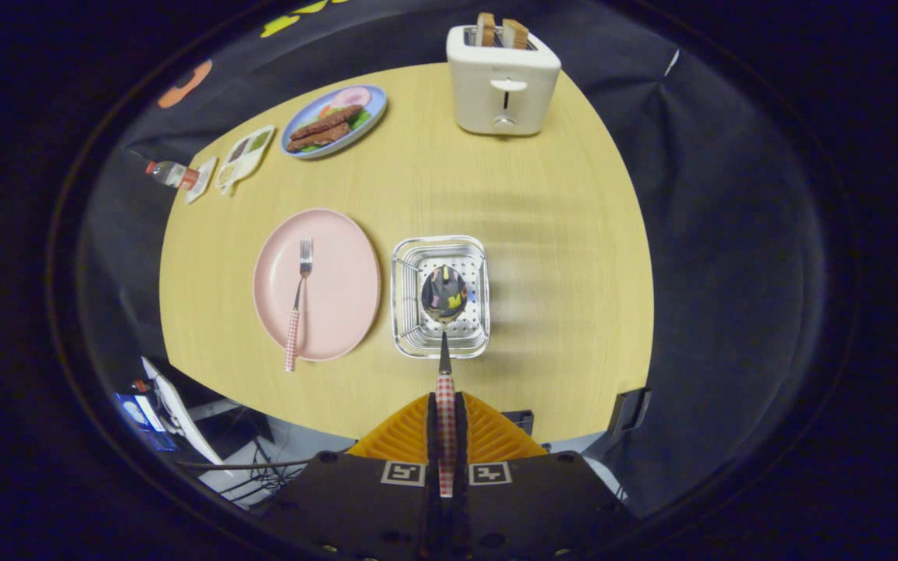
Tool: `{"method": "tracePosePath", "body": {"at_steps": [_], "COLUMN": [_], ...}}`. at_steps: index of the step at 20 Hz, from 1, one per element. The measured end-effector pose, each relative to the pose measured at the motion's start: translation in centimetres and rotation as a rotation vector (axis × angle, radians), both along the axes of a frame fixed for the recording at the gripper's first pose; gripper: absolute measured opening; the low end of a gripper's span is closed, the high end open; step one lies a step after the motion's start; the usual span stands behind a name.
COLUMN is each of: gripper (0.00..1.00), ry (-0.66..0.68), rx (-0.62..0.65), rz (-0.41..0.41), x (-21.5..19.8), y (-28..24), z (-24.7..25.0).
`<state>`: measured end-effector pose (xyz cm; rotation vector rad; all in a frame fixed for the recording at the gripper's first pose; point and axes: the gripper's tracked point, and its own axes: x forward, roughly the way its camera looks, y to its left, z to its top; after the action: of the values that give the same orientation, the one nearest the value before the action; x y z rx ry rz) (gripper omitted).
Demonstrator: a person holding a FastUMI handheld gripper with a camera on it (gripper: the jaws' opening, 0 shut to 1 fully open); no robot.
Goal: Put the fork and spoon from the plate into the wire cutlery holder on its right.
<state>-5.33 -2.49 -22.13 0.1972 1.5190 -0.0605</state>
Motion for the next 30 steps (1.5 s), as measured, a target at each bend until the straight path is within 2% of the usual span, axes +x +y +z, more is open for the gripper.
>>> {"method": "tracePosePath", "body": {"at_steps": [2, 5, 10, 12, 14, 15, 17, 19, 21, 23, 26, 30], "gripper": [0.05, 0.05, 0.05, 0.09, 0.16, 0.32, 0.47, 0.62, 0.76, 0.83, 0.88, 0.88], "ry": [0.067, 0.131, 0.149, 0.108, 0.073, 0.061, 0.019, -0.103, -0.293, -0.504, -0.767, -0.886], "rx": [0.016, 0.014, 0.006, 0.024, 0.024, 0.031, 0.02, -0.026, -0.075, -0.108, -0.093, -0.056], "rz": [-0.054, -0.078, -0.119, -0.134, -0.127, -0.123, -0.131, -0.099, -0.044, 0.007, 0.063, 0.14], "x": [0.6, 1.3, 2.4, 3.4, 3.6, 3.6, 3.7, 4.7, 6.6, 8.2, 9.0, 7.6], "y": [0.1, 0.0, 0.3, 1.0, 1.1, 1.4, 1.2, 0.4, 0.5, 2.1, 7.5, 15.0], "z": [-0.9, -1.7, -2.4, -2.3, -2.4, -2.1, -1.1, 0.6, 3.3, 6.1, 9.4, 7.6]}}
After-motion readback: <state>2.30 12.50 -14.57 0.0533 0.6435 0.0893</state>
